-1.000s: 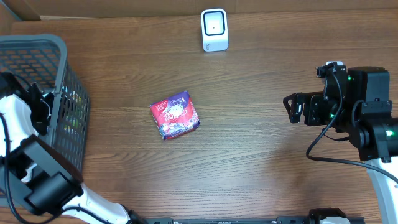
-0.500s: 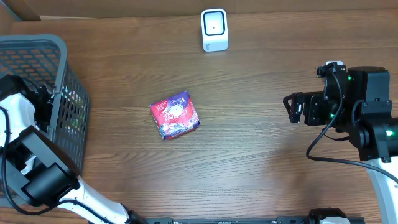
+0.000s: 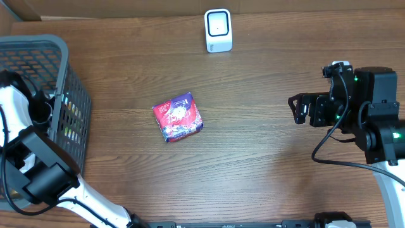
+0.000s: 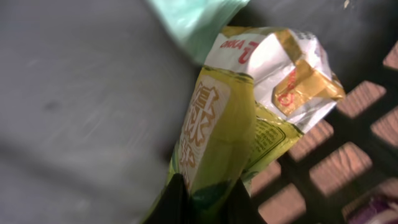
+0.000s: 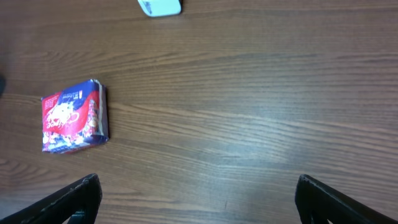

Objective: Scan the item barcode
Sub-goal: 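Reach the left gripper into the basket and grasp the yellow-green drink carton, then place the yellow-green carton right of the snack pack, release left gripper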

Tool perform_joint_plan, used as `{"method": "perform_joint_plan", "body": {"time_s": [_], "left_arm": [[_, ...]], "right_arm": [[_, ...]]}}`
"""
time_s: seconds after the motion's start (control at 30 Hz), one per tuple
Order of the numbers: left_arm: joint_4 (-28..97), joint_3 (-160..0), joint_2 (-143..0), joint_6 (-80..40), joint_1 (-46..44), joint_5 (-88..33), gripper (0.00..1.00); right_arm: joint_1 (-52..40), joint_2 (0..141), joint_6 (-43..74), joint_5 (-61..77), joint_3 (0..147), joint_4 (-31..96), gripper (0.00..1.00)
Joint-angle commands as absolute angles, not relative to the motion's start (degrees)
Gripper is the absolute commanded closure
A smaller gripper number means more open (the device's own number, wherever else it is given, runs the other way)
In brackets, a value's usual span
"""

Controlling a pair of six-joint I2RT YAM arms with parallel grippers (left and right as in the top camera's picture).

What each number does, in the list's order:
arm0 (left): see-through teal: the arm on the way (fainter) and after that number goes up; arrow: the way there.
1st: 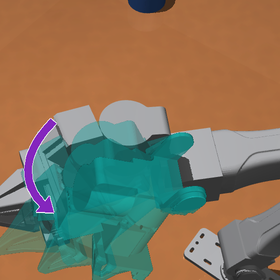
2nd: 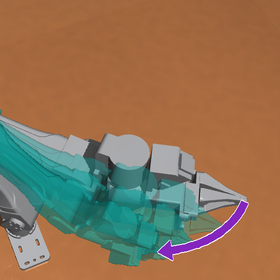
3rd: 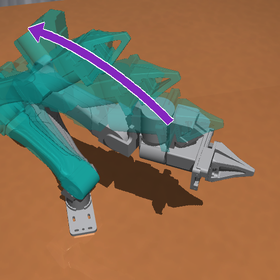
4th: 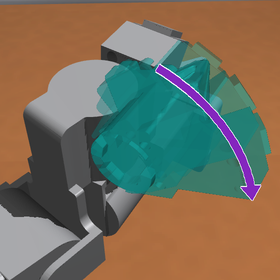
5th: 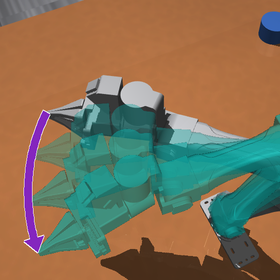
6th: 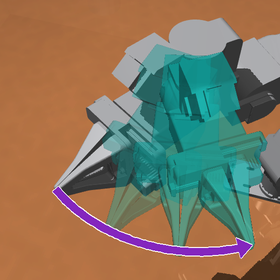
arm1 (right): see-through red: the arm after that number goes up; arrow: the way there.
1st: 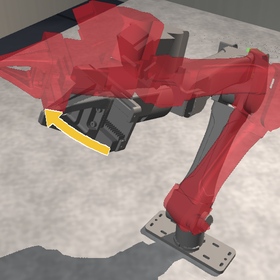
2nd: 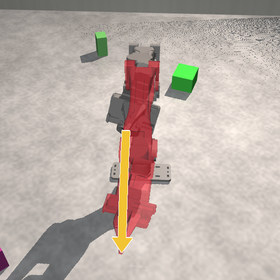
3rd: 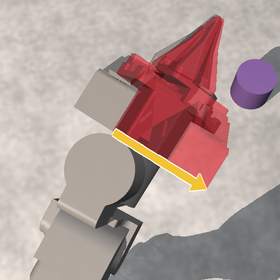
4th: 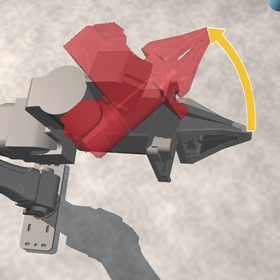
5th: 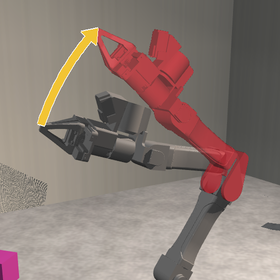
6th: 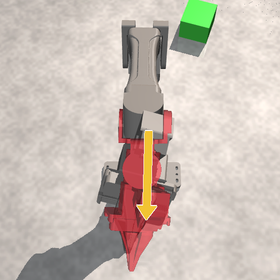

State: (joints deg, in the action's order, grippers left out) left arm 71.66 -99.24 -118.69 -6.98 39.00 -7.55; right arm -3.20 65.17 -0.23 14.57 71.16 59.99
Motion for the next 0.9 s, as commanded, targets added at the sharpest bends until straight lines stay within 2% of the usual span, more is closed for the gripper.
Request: {"method": "perform_joint_plan", "body": {"time_s": [0.0, 0.23, 0.33, 0.4, 0.5, 0.87], "left_arm": [[77.91, -112.14, -118.37, -8.84, 38.79, -3.97, 0.96], [94.21, -137.25, -118.24, -8.82, 36.88, -3.03, 0.96], [96.82, -145.18, -116.88, -8.14, 34.59, -4.75, 0.96], [96.64, -146.96, -113.84, -5.87, 31.90, -8.62, 0.96], [96.38, -147.55, -109.08, -3.60, 26.68, -8.34, 0.96], [96.79, -147.44, -100.62, -5.76, 2.66, -7.44, 0.96]], "right_arm": [[-3.53, 65.08, -0.45, 14.24, 72.34, 59.70, 0.00], [-3.53, 65.08, -0.43, 14.24, 72.34, 59.66, 0.00], [-3.51, 65.08, -0.43, 14.24, 72.34, 59.66, 0.00], [-3.53, 65.08, -0.43, 14.24, 72.34, 59.68, 0.00], [-3.51, 65.08, -0.43, 14.24, 72.34, 59.72, 0.00], [-3.51, 65.12, -0.47, 14.20, 72.34, 59.22, 0.00]]}}
